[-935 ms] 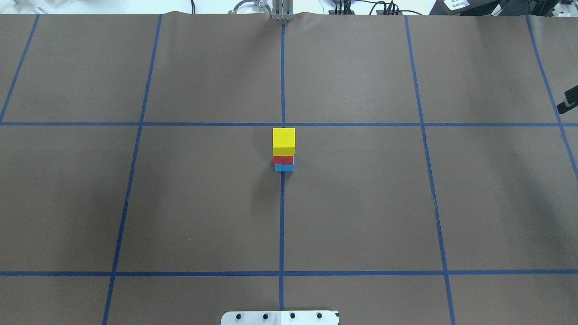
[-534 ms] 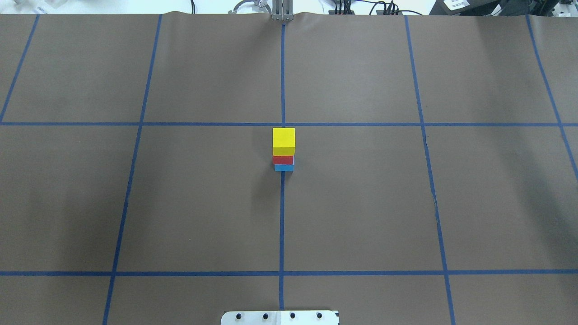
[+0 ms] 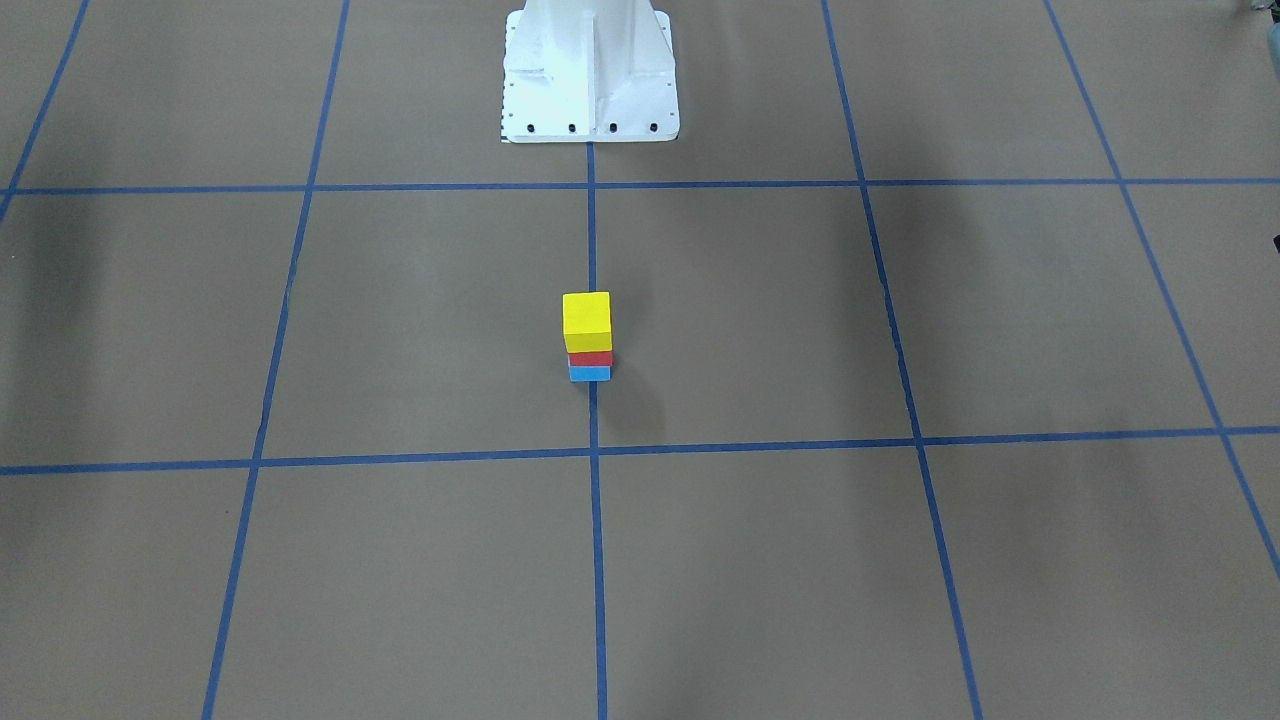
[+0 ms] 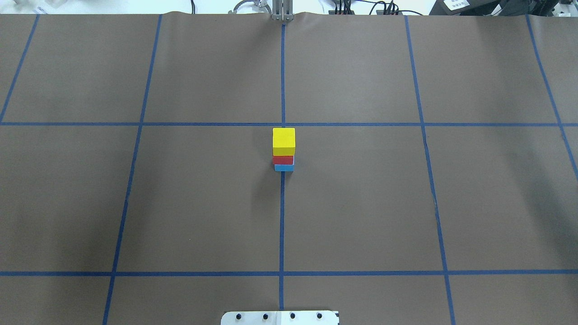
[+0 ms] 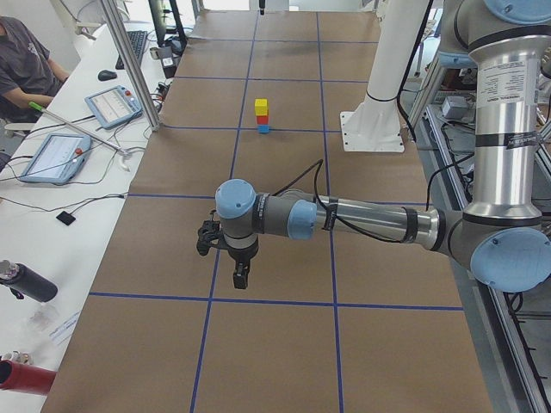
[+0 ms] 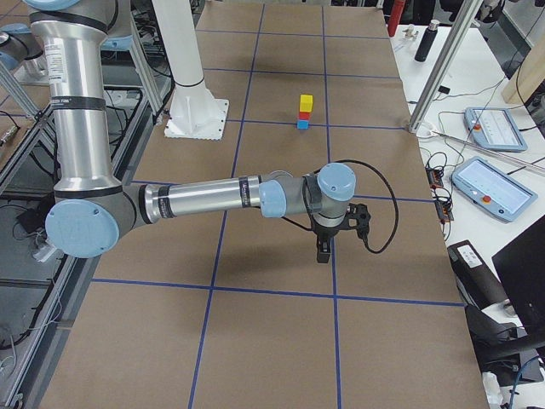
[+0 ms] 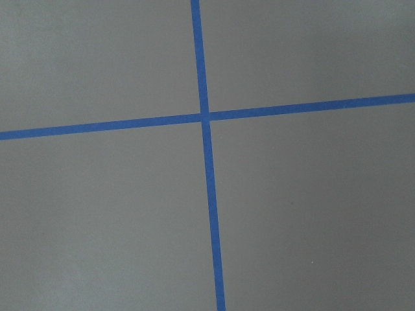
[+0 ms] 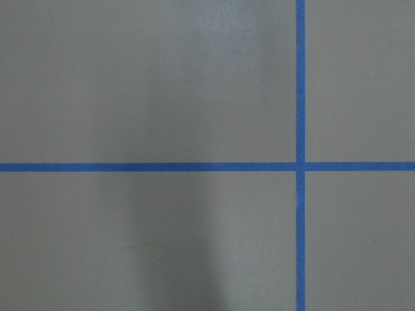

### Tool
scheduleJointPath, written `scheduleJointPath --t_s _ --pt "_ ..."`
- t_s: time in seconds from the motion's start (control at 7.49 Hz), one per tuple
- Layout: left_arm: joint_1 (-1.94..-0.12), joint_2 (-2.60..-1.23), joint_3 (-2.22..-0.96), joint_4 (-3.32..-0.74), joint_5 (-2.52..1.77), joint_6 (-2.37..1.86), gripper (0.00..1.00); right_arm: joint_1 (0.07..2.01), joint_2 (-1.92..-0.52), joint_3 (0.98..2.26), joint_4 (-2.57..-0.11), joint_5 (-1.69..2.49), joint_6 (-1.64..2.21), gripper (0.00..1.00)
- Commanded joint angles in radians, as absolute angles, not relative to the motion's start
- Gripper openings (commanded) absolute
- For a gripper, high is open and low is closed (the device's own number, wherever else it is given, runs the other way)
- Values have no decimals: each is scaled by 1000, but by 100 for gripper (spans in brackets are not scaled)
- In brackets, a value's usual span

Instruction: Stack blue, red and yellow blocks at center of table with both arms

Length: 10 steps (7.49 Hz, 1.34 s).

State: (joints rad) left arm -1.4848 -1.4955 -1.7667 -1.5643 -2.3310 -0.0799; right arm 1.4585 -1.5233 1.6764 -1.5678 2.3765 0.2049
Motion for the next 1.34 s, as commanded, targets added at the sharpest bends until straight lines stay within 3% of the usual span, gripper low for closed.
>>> scheduleJointPath --t_s 0.0,1.2 --pt "-1491 -1432 -1825 -1552 -2374 -84 100 1459 -1528 1678 -1566 2379 209 100" --pt "-1488 -1450 -1818 -1563 -2368 -94 100 1459 -1557 1680 -1543 2387 198 100"
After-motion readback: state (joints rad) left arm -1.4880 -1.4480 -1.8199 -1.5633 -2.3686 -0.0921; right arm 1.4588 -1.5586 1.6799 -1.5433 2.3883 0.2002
